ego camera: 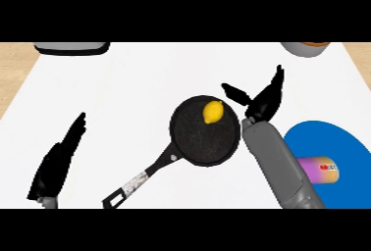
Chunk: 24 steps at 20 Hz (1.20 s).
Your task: Pick the lemon from the plate and place it in the pan
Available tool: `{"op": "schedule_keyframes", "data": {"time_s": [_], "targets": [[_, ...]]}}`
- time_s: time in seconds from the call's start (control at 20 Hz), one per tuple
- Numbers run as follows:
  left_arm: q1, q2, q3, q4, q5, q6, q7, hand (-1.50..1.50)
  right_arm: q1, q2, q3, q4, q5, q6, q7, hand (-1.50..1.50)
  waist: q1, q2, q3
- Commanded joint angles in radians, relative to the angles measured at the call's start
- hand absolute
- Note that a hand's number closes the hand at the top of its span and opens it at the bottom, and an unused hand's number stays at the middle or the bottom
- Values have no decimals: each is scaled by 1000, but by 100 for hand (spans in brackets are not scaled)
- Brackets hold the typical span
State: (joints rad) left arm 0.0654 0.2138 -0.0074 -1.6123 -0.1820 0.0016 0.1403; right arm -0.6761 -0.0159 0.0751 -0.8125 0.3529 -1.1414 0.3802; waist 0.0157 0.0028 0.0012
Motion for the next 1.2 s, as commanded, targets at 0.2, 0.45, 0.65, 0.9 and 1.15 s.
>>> {"op": "schedule_keyframes", "data": {"time_s": [0.2,0.45,0.65,0.9,1.15], "targets": [[38,9,42,-25,30,-12,2,0,370,-35,50,-401,46,-69,-28,-150,-41,-15,-3],[14,14,55,22,27,-14,2,0,735,-133,94,-731,-16,20,-131,-150,-56,-12,-2],[116,2,32,-14,7,-11,-55,0,980,-181,118,-965,-19,32,-128,-150,-41,-11,-2],[9,-9,48,17,3,-2,-17,0,1202,-232,82,-1138,-191,80,-280,-150,-37,-7,0],[85,-30,14,-70,-17,-3,-3,0,1370,-255,27,-1250,-333,191,-411,-150,-32,-8,0]]}}
